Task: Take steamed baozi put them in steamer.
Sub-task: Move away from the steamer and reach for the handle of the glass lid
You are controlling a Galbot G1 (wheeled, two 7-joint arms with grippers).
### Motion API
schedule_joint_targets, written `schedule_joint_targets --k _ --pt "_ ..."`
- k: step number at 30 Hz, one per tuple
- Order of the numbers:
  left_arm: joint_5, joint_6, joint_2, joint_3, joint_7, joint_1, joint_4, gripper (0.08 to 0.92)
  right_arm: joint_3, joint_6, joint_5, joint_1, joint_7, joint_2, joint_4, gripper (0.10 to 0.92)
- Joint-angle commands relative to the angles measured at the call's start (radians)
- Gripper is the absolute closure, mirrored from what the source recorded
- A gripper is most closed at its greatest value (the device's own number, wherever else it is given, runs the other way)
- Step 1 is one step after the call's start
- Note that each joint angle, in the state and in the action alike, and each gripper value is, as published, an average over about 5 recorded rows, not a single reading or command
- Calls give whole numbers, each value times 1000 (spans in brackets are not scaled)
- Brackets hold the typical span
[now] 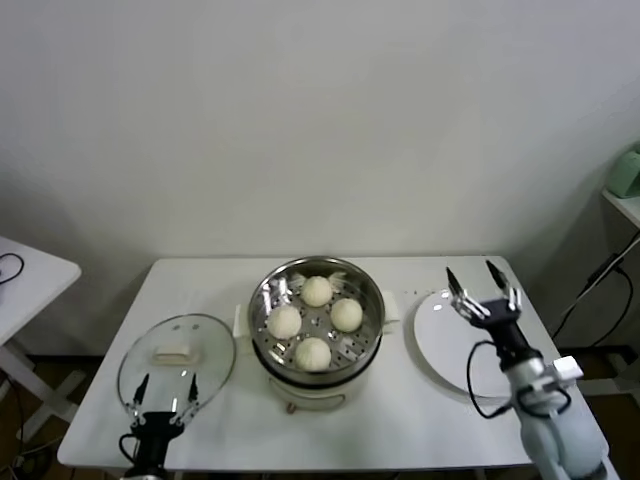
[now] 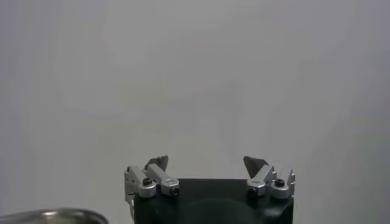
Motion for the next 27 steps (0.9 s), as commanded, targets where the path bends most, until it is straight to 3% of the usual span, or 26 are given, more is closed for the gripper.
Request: schedule_joint_targets --k 1,5,11,17,27 --pt "12 -4 1 2 -33 -4 -4 177 96 256 43 -261 -81 128 -109 203" --pt "191 -62 -1 -17 -113 -26 7 177 76 281 46 -263 -81 138 -133 203" --pt "792 -131 13 -80 -287 -95 68 177 55 283 42 -259 -69 145 -144 203" --pt "1134 -72 54 -81 -334 -137 120 177 44 279 39 -252 -56 151 -144 203" --pt "1308 -35 74 -84 -384 -178 207 177 37 286 44 -242 -38 155 -156 203"
